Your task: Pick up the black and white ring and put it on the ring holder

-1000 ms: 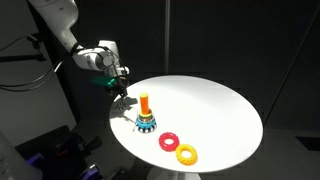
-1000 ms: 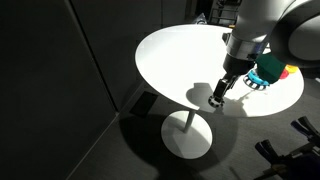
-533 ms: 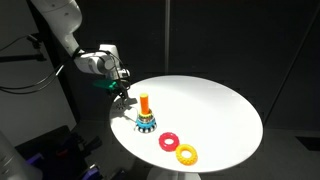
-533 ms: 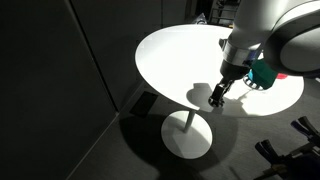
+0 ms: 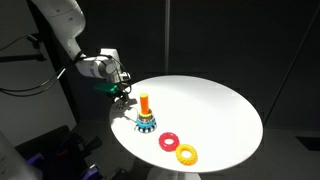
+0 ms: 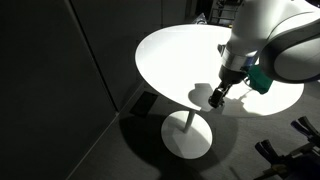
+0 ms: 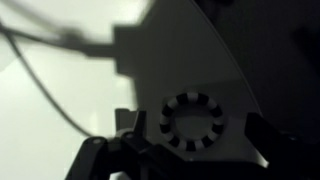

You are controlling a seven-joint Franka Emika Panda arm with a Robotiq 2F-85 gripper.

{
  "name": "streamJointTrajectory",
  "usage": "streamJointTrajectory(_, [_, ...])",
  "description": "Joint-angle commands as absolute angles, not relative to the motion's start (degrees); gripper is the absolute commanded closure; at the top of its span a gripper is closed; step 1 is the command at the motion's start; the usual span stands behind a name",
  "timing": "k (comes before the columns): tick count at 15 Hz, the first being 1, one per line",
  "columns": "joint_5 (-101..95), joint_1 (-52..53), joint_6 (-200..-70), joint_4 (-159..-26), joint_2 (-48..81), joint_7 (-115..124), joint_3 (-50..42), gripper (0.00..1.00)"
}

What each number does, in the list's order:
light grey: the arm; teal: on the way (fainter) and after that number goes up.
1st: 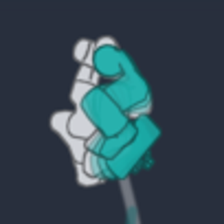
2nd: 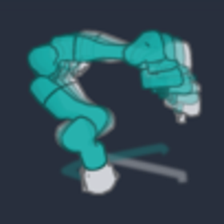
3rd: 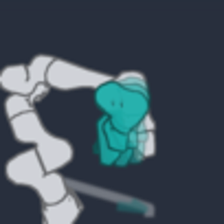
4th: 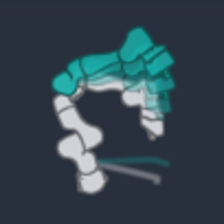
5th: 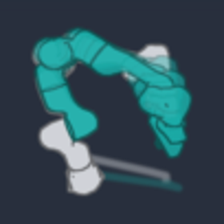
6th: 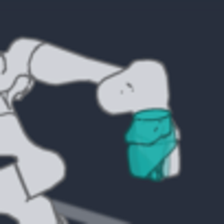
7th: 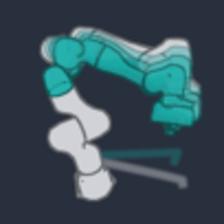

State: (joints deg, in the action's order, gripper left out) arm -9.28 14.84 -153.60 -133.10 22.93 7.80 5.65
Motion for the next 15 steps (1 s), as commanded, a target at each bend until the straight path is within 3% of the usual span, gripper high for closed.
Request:
streamJointTrajectory(1, [-11.4, 16.1, -154.0, -131.3, 24.7, 8.8, 4.0, 0.00])
streamJointTrajectory(5, [-11.2, 16.4, -154.1, -130.7, 25.8, 8.6, 3.6, 0.00])
streamJointTrajectory(7, [-11.1, 16.5, -154.1, -130.3, 26.3, 8.5, 3.5, 0.26])
streamJointTrajectory(11, [-10.5, 16.4, -153.3, -130.1, 25.5, 8.4, 3.8, 0.57])
streamJointTrajectory(15, [-10.0, 16.0, -151.9, -130.7, 23.0, 8.4, 3.7, 0.58])
